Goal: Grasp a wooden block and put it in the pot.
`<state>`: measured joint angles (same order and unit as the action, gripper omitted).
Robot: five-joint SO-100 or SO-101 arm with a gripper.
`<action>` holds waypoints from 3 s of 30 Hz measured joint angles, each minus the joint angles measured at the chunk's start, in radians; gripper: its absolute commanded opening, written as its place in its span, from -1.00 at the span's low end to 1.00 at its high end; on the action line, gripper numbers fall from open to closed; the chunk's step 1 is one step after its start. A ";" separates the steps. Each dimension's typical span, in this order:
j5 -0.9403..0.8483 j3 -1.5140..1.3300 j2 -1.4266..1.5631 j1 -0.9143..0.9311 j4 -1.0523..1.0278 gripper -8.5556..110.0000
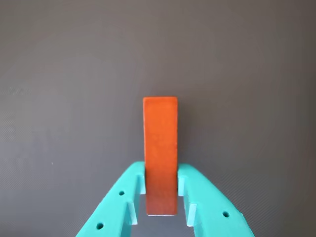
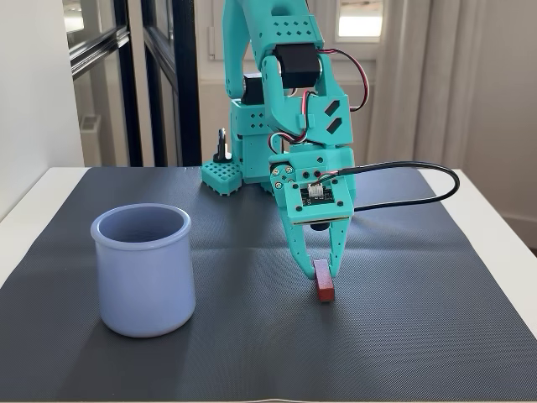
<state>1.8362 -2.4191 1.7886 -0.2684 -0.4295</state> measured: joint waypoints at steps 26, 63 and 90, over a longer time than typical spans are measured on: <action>-0.356 0.057 0.334 0.288 -0.002 -0.85; -0.632 -0.049 0.439 0.528 -0.002 -0.75; -1.370 -0.423 1.051 0.402 -0.002 -0.86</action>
<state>0.4663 -2.8425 2.8394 0.1335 -0.4310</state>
